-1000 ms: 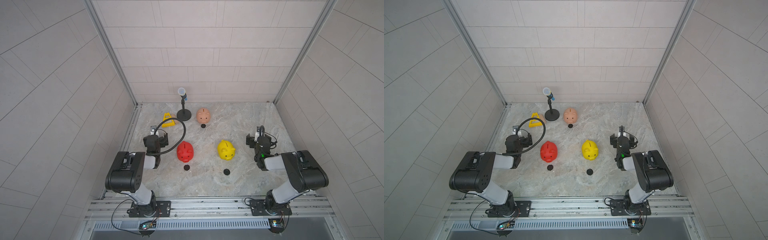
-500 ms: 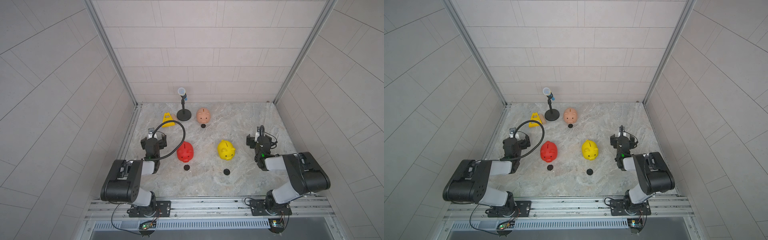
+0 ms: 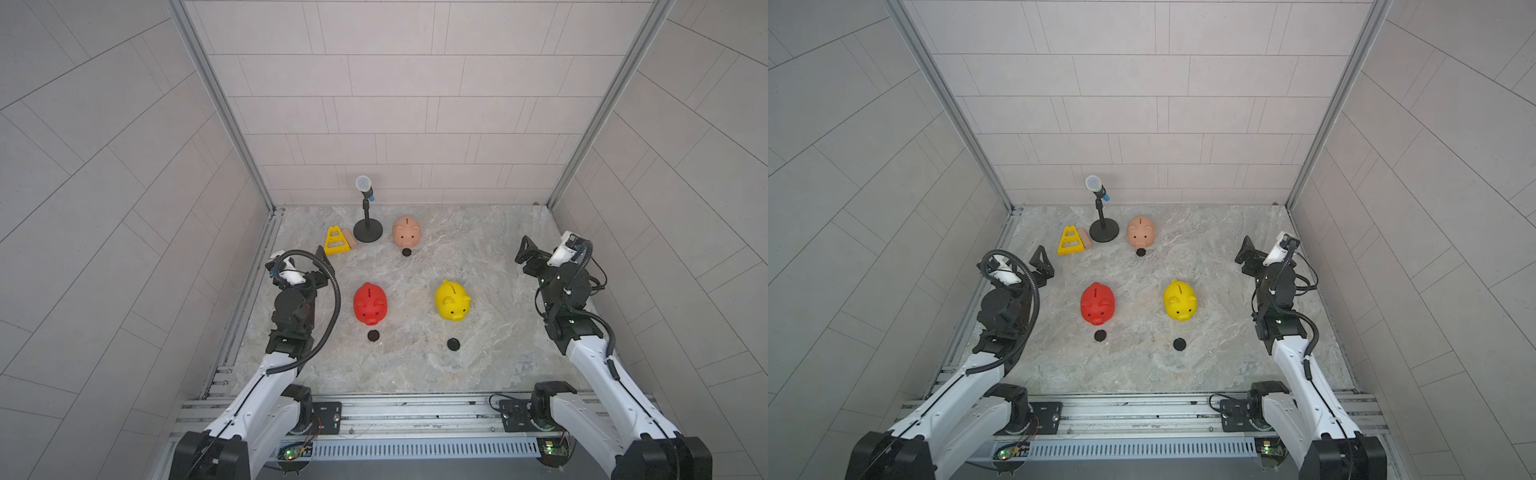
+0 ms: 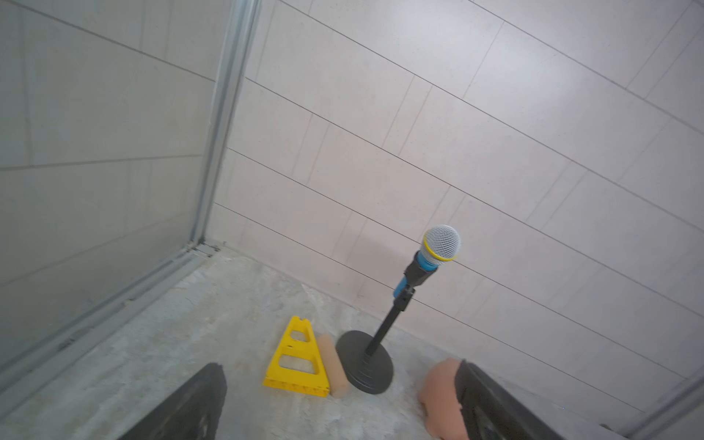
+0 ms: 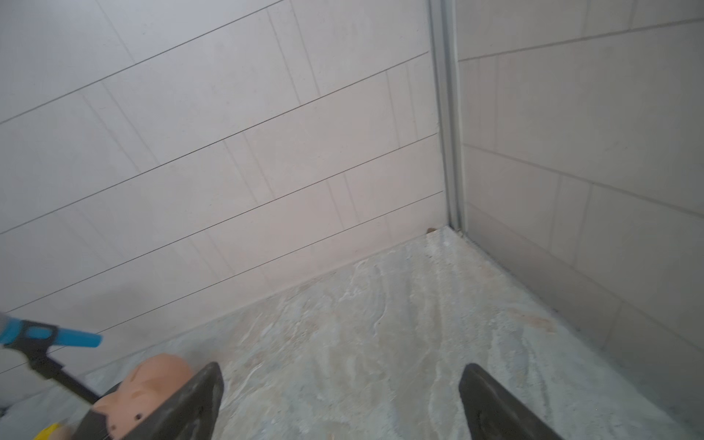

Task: Close piggy banks
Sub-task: Turn over the piggy bank at the center of the board.

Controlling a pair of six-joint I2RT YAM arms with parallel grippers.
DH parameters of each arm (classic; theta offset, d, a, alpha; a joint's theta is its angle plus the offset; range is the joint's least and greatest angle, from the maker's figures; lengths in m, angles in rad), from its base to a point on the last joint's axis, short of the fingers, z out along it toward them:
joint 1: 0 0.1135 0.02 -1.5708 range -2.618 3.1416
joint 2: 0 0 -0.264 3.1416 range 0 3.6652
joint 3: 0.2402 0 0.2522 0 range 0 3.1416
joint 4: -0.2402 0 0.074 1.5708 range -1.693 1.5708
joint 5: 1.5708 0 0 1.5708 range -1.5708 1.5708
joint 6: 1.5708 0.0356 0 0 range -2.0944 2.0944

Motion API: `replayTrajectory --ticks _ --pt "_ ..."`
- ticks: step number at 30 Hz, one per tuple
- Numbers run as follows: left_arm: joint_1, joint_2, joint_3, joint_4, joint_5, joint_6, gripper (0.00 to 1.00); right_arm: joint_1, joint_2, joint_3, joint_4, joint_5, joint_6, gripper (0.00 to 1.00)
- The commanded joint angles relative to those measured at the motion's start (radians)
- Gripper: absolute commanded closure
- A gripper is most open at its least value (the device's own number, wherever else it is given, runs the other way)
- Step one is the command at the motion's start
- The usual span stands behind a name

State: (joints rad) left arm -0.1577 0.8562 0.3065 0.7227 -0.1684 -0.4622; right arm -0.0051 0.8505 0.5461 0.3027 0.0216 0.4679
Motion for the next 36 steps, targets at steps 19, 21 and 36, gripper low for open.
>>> replayTrajectory --ticks 19,21,36 --pt "0.049 -0.181 0.274 -0.982 0.59 -0.291 0.08 0.472 0.023 0.183 -0.396 -0.317 0.231 0.1" --pt "0.048 -0.213 0.244 -1.001 0.603 -0.312 0.09 0.525 0.093 0.181 -0.315 -0.334 0.255 0.13" --pt "-0.15 -0.121 0.259 -1.211 0.445 -0.192 0.17 0.659 0.655 0.45 -0.258 -0.431 0.252 0.17"
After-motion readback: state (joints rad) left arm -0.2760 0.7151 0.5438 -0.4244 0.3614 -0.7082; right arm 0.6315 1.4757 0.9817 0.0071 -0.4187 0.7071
